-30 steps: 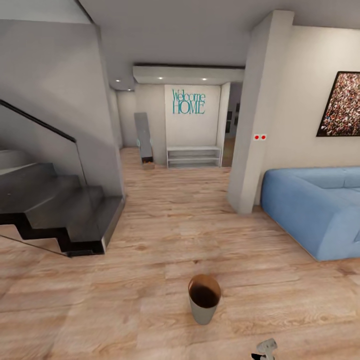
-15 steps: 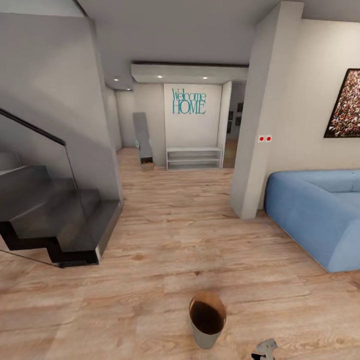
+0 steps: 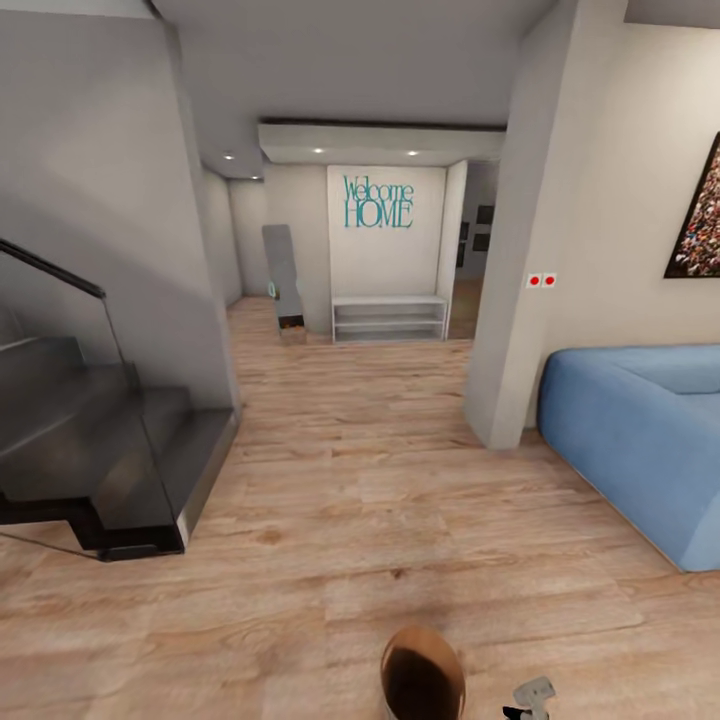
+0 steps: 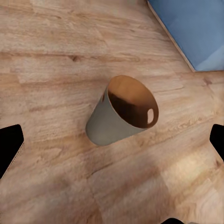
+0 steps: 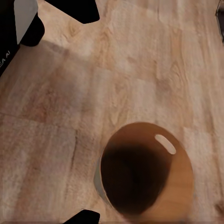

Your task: Put the three can of soda from the living room inside the tash can in the kitchen.

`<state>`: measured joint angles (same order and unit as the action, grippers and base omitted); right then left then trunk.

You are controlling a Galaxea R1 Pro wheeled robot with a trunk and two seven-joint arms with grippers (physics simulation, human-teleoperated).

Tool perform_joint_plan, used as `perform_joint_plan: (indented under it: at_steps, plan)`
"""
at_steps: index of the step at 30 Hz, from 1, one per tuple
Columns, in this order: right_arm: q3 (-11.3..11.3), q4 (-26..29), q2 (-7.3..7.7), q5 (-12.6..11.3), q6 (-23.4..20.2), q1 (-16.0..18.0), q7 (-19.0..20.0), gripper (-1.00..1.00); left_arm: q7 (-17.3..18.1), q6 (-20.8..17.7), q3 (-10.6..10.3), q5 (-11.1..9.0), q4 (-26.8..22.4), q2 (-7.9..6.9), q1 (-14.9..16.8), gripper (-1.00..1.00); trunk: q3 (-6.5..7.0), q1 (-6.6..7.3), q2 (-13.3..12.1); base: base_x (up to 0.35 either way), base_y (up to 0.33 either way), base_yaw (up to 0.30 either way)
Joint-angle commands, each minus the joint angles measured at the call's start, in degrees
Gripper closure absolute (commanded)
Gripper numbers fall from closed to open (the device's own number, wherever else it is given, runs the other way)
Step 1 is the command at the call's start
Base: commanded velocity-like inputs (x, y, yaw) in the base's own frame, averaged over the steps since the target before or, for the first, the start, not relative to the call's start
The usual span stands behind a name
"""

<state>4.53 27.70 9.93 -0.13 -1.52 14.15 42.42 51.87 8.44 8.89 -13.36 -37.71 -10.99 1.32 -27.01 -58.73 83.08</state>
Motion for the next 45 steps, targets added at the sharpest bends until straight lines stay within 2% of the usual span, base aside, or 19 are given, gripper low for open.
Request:
perform_joint_plan:
  at_steps: [1,2,4,7,10,12,14,18,20,24,28,34,45]
  plan:
    - [0.03,0.04,0.00,0.02,0.05,0.00,-0.49,-1.00,0.06,0.02,-0.05,0.00,0.00,0.00,0.00,-1.00,0.00,0.00,0.00,0.343,0.000,0.000]
    - [0.03,0.05,0.00,0.03,0.05,0.00,-0.89,-1.00,0.08,0.03,-0.08,0.00,0.00,0.00,0.00,-1.00,0.00,0.00,0.00,0.343,0.000,0.000]
    - [0.02,0.11,-0.05,-0.01,-0.01,0.04,-6.17,-1.00,0.70,0.13,-0.20,0.00,-0.29,-0.02,0.00,-1.00,0.00,0.00,0.00,0.343,0.015,0.000]
    - [-0.01,0.21,-0.14,0.00,-0.05,0.13,-9.70,-1.00,2.27,0.15,-0.28,0.00,-0.45,-0.14,0.00,-1.00,0.00,0.00,0.00,0.343,0.041,0.000]
    - [-0.03,0.27,-0.28,0.02,-0.10,0.79,-13.77,-1.00,5.65,0.16,-0.32,0.07,-0.55,-0.33,0.00,-1.00,0.00,0.00,0.00,0.332,0.041,0.000]
    - [-0.11,0.26,-0.43,0.03,-0.23,1.67,-19.10,-1.00,10.65,0.21,-0.35,0.13,-0.64,-0.62,0.00,-1.00,0.00,0.00,0.00,0.177,0.018,0.000]
    - [-0.15,0.22,-0.60,0.03,-0.33,2.18,-21.51,-1.00,12.30,0.23,-0.35,0.15,-0.64,-0.75,0.00,-1.00,0.00,0.00,0.00,0.099,0.010,0.000]
    - [-0.26,-0.15,-1.89,0.10,-0.50,3.36,-27.33,-1.00,14.30,0.25,-0.36,0.17,-0.62,-0.89,0.00,-1.00,0.00,0.00,0.00,0.042,0.004,0.000]
    - [-0.36,-2.19,-3.44,0.19,-0.55,4.59,-33.65,-1.00,15.02,0.26,-0.36,0.17,-0.62,-0.95,0.00,-1.00,0.00,0.00,0.00,0.011,0.001,0.000]
    - [-0.39,-4.99,-3.89,0.21,-0.44,6.00,-35.91,-1.00,15.25,0.26,-0.31,0.17,-0.55,-0.96,0.00,-1.00,0.00,0.00,0.00,0.004,0.000,0.000]
    - [-0.39,-5.96,-4.00,0.15,-0.30,6.50,-36.50,-1.00,15.32,0.26,-0.28,0.17,-0.53,-1.04,0.00,-1.00,0.00,0.00,0.00,0.001,0.000,0.000]
    - [-0.32,-6.28,-4.01,0.06,-0.18,6.65,-36.60,-1.00,15.36,0.26,-0.28,0.17,-0.53,-1.88,0.00,-1.00,0.00,0.00,0.00,0.000,0.000,0.000]
    - [-0.35,-6.30,-4.04,0.04,-0.15,6.68,-36.49,-1.00,15.45,0.26,-0.28,0.17,-0.53,-2.16,0.00,-1.00,0.00,0.00,0.00,0.000,0.000,0.000]
